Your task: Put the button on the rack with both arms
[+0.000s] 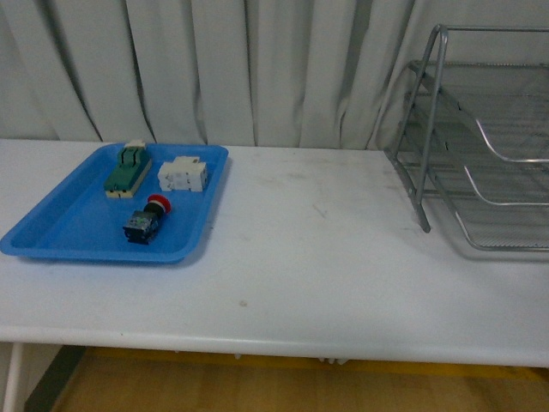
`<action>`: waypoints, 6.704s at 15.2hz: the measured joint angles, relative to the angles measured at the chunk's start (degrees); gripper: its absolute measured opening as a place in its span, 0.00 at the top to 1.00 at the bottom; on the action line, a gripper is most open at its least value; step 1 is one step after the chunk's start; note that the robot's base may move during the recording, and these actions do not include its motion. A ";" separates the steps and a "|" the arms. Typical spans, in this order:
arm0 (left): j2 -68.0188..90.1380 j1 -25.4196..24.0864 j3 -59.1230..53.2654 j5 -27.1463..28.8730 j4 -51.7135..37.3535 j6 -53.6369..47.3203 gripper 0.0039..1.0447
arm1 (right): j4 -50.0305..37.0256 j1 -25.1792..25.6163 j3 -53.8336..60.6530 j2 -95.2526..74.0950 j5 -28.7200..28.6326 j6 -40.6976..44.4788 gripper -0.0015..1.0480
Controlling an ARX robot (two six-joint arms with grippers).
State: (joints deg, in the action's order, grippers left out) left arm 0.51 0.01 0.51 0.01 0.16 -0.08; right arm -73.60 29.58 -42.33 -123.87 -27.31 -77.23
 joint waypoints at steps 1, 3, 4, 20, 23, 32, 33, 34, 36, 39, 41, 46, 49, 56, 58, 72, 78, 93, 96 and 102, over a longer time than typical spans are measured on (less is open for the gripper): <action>0.00 0.00 0.00 0.00 0.00 0.00 0.06 | 0.07 -1.25 -1.20 -1.27 0.33 -0.46 0.06; 0.00 0.00 0.00 0.00 0.00 0.00 0.06 | -0.11 -3.76 -3.56 -3.10 0.57 -0.76 0.06; 0.00 0.00 0.00 0.00 0.00 0.00 0.06 | -0.13 -4.61 -4.28 -3.96 0.79 -0.74 0.06; 0.00 0.00 0.00 0.00 0.00 0.00 0.06 | 1.73 -8.59 -13.42 -11.13 2.21 2.10 0.09; 0.00 0.00 0.00 0.00 0.00 0.00 0.06 | 3.45 -9.07 -15.72 -12.76 2.64 2.58 0.34; 0.00 0.00 0.00 0.00 0.00 0.00 0.06 | -0.63 -8.46 -13.90 -13.66 2.71 -0.46 0.95; 0.00 0.00 0.00 0.00 0.00 0.00 0.06 | -1.07 -7.98 -12.81 -13.59 1.90 -0.90 0.95; 0.00 0.00 0.00 0.00 0.00 0.00 0.06 | -1.27 -6.99 -10.86 -13.03 1.36 -1.75 0.96; 0.00 0.00 0.00 0.02 0.00 0.00 0.06 | -1.51 -5.66 -6.36 -10.91 0.17 -2.47 0.96; 0.00 0.00 0.00 0.00 0.00 0.00 0.06 | -2.27 -3.15 2.56 -7.13 -0.66 -2.75 0.96; 0.00 0.00 0.00 0.02 0.00 0.00 0.06 | -3.04 -0.68 7.56 -5.62 -2.38 -2.25 0.96; 0.00 0.00 0.00 0.02 -0.02 0.00 0.06 | -2.14 3.23 13.97 -3.58 -5.53 -0.28 0.68; 0.00 0.00 0.00 0.00 0.02 0.00 0.06 | -1.31 4.70 15.54 -2.93 -5.46 -1.07 0.38; 0.00 0.00 0.00 0.00 0.00 0.00 0.06 | -0.24 6.32 25.22 11.56 -8.09 -3.21 0.06; 0.00 0.00 0.00 0.00 0.00 0.00 0.06 | -0.11 7.65 29.88 16.44 -11.37 -3.15 0.06; 0.00 0.00 0.00 -0.02 0.00 0.00 0.06 | 72.26 -16.81 41.75 122.16 14.21 76.54 0.98; 0.00 0.00 0.00 -0.02 0.02 0.00 0.06 | 73.75 -30.08 41.75 123.67 25.97 76.94 0.98; 29.44 6.54 24.68 6.88 17.57 21.16 0.06 | 73.81 -29.57 41.75 123.67 27.32 77.07 0.06; 58.66 10.49 37.38 1.75 -1.25 17.25 0.06 | 73.81 -29.57 41.75 123.67 27.32 77.07 0.06; 106.20 15.63 67.67 2.95 1.44 5.55 0.06 | 73.81 -29.57 41.75 123.67 27.32 77.07 0.06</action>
State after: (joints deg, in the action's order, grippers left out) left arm 106.72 15.64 68.18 2.96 1.61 5.48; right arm 0.21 0.01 -0.58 -0.21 0.01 -0.16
